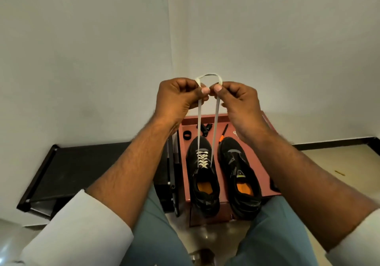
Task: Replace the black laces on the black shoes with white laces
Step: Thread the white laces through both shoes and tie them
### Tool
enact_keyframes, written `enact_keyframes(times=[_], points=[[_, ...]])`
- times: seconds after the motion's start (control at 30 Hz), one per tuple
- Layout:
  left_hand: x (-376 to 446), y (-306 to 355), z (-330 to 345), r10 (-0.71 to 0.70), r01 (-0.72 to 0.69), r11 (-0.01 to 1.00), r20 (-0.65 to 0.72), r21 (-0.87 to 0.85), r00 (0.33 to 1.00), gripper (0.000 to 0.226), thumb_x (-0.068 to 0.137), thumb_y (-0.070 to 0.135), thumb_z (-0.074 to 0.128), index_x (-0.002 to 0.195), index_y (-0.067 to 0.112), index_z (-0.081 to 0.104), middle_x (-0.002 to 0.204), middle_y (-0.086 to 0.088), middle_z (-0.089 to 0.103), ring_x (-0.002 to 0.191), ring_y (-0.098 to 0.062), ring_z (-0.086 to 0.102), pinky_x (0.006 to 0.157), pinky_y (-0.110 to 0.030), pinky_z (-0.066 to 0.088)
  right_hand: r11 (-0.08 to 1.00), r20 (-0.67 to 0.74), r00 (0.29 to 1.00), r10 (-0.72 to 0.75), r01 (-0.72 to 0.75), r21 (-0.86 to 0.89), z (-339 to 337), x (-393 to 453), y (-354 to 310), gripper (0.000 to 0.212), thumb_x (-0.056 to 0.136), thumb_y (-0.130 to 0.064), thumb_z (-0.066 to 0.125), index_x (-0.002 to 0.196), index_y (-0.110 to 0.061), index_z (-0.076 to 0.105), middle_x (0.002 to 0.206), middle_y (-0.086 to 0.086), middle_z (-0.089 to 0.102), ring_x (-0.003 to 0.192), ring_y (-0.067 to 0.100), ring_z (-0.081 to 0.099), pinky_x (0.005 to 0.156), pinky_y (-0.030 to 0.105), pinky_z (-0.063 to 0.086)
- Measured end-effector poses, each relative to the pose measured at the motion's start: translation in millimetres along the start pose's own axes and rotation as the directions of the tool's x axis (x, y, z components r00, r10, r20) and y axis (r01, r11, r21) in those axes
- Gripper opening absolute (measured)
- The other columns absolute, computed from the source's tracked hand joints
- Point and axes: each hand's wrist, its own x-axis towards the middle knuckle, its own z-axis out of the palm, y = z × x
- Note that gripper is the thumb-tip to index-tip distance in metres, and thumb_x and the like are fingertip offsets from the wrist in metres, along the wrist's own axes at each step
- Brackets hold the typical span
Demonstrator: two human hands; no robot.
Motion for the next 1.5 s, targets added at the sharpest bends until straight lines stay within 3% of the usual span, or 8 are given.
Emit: enact_keyframes(times=[0.17, 0.3, 0.43, 0.63, 0.83, 1.0, 1.3, 1.5], points=[[5, 32, 1, 0.122, -0.123, 0.991, 0.020, 0.046, 0.992, 0.012, 0.080, 0.007, 0.075, 0.091, 0.002, 0.072, 0.086, -0.006, 0.074, 0.078, -0.020, 0.074, 0.069, -0.025, 0.058, 0.977, 0.017, 0.984, -0.179, 0.179, -0.114, -6, 15, -34, 0.017, 0.095, -0.019, 0.058, 0.092, -0.015, 0.074, 0.086, -0.002, 0.070, 0.084, 0.006, 0.064, 0.071, 0.016, 0.049], [9, 57, 2, 0.202, -0.203, 0.978, 0.033, 0.039, 0.979, 0.010, 0.079, 0.009, 0.077, 0.087, 0.005, 0.073, 0.081, -0.008, 0.075, 0.076, -0.023, 0.074, 0.069, -0.030, 0.060, 0.963, 0.013, 0.975, -0.221, 0.220, -0.157, -9, 25, -59, 0.013, 0.094, -0.021, 0.060, 0.093, -0.022, 0.073, 0.086, -0.007, 0.071, 0.084, 0.002, 0.066, 0.070, 0.015, 0.052], [12, 74, 5, 0.245, -0.249, 0.963, 0.051, 0.102, 0.968, 0.010, 0.080, 0.014, 0.077, 0.087, 0.008, 0.073, 0.078, -0.004, 0.074, 0.073, -0.018, 0.074, 0.065, -0.024, 0.058, 0.921, 0.029, 0.954, -0.298, 0.296, -0.253, -15, 30, -73, 0.019, 0.094, -0.024, 0.060, 0.091, -0.012, 0.075, 0.087, 0.014, 0.072, 0.086, 0.024, 0.065, 0.076, 0.035, 0.053], [13, 81, 6, 0.239, -0.246, 0.958, 0.068, 0.147, 0.969, 0.013, 0.081, 0.017, 0.076, 0.090, 0.008, 0.073, 0.081, -0.006, 0.074, 0.072, -0.018, 0.073, 0.065, -0.027, 0.059, 0.886, 0.034, 0.947, -0.319, 0.311, -0.344, -19, 31, -77, 0.019, 0.092, -0.024, 0.064, 0.103, -0.013, 0.075, 0.087, 0.000, 0.070, 0.076, 0.007, 0.062, 0.063, 0.020, 0.048], [11, 85, 8, 0.224, -0.234, 0.966, 0.089, 0.114, 0.970, 0.009, 0.081, 0.013, 0.076, 0.089, 0.009, 0.074, 0.079, -0.006, 0.075, 0.072, -0.022, 0.074, 0.063, -0.037, 0.061, 0.919, 0.036, 0.949, -0.314, 0.313, -0.240, -23, 31, -77, 0.020, 0.082, -0.017, 0.076, 0.101, -0.012, 0.076, 0.091, -0.002, 0.075, 0.085, 0.007, 0.071, 0.082, 0.030, 0.058], [11, 84, 10, 0.271, -0.279, 0.950, 0.075, 0.142, 0.960, 0.010, 0.081, 0.014, 0.077, 0.090, 0.010, 0.074, 0.080, -0.005, 0.074, 0.071, -0.018, 0.073, 0.058, -0.033, 0.060, 0.914, 0.048, 0.943, -0.329, 0.330, -0.237, -24, 34, -81, 0.019, 0.078, -0.014, 0.079, 0.096, -0.009, 0.075, 0.085, 0.002, 0.074, 0.078, 0.012, 0.072, 0.078, 0.035, 0.060], [21, 92, 0, 0.066, -0.090, 0.985, 0.166, 0.147, 0.984, 0.015, 0.080, 0.017, 0.076, 0.089, 0.005, 0.075, 0.081, -0.009, 0.075, 0.076, -0.022, 0.073, 0.061, -0.039, 0.060, 0.923, 0.129, 0.930, -0.345, 0.361, -0.133, -20, 39, -78, 0.082, 0.080, -0.007, 0.075, 0.148, -0.022, 0.033, 0.076, 0.010, 0.072, 0.076, 0.016, 0.072, 0.099, 0.041, 0.051], [28, 94, 0, 0.145, -0.163, 0.971, 0.116, 0.172, 0.983, 0.014, 0.077, 0.019, 0.081, 0.085, 0.009, 0.076, 0.075, 0.000, 0.073, 0.069, -0.010, 0.067, 0.064, -0.026, 0.056, 0.957, 0.135, 0.947, -0.291, 0.291, 0.017, -12, 33, -67, 0.085, 0.080, -0.001, 0.074, 0.149, -0.021, 0.029, 0.089, 0.008, 0.073, 0.084, 0.018, 0.072, 0.092, 0.034, 0.055]])
